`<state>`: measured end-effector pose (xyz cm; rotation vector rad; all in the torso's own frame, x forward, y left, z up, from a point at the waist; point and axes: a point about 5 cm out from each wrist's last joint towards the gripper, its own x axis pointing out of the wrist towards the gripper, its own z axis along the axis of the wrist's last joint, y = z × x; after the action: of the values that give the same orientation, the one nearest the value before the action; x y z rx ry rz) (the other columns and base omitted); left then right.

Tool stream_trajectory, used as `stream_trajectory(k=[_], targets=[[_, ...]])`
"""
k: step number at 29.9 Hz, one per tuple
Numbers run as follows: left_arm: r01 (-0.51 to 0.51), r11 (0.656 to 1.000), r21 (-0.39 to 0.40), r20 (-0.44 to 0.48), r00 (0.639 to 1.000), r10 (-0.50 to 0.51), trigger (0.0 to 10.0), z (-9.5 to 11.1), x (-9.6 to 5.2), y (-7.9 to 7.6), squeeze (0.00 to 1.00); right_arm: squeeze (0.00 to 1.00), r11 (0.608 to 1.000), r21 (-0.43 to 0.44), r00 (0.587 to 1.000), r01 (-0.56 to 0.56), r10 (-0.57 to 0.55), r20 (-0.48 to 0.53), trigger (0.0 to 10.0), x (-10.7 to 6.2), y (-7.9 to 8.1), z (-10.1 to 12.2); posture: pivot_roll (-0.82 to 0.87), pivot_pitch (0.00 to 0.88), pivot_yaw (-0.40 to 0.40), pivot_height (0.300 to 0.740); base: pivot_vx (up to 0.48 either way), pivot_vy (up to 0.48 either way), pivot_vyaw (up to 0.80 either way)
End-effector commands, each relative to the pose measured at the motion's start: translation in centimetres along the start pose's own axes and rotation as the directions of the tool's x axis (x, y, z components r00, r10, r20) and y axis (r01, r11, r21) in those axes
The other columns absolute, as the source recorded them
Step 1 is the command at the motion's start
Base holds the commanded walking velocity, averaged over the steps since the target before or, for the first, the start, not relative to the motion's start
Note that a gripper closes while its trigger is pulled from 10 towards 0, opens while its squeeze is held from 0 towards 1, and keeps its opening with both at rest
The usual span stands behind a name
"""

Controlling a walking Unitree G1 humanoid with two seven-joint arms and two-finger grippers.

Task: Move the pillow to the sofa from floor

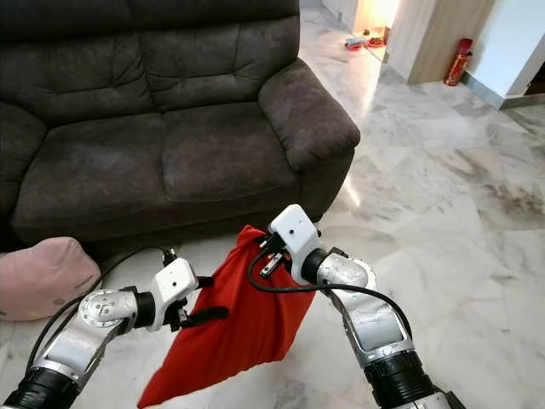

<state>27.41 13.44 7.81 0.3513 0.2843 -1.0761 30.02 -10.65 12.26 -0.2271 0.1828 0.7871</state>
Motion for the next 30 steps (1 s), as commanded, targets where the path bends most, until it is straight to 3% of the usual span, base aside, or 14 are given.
stream_trajectory(k=[1,10,25,28,30], targets=[[0.001,1.000,0.009,0.024,1.000,-0.002,10.0,0.7,-0.6,0.3,0.00,0.00,0.997,-0.072,0.991,0.001,0.008,0.134,10.0,0.1,-0.3,3.4,0.10,0.038,-0.017,0.740,0.000,0.000,0.00],[-0.048,0.995,0.091,0.057,0.997,0.043,10.0,2.6,-1.3,1.4,0.00,0.00,0.997,-0.078,0.992,0.003,0.007,0.129,10.0,0.1,-0.4,3.3,0.10,0.033,-0.019,0.740,0.000,0.000,0.00],[-0.037,0.997,0.074,0.135,0.990,0.027,10.0,4.2,0.6,1.2,0.00,0.00,0.997,-0.081,0.991,-0.005,0.016,0.131,10.0,0.3,-0.2,3.4,0.10,0.032,-0.017,0.740,0.000,0.000,0.00],[-0.096,0.989,0.109,0.087,0.992,0.087,10.0,3.5,1.0,1.5,0.00,0.00,0.997,-0.079,0.991,-0.005,0.016,0.132,10.0,0.3,-0.2,3.4,0.10,0.034,-0.015,0.740,0.000,0.000,0.00],[-0.217,0.962,0.167,0.017,0.976,0.218,10.0,2.3,1.3,2.5,0.00,0.00,0.997,-0.078,0.991,-0.004,0.015,0.134,10.0,0.3,-0.2,3.4,0.10,0.036,-0.015,0.740,0.000,0.000,0.00]])
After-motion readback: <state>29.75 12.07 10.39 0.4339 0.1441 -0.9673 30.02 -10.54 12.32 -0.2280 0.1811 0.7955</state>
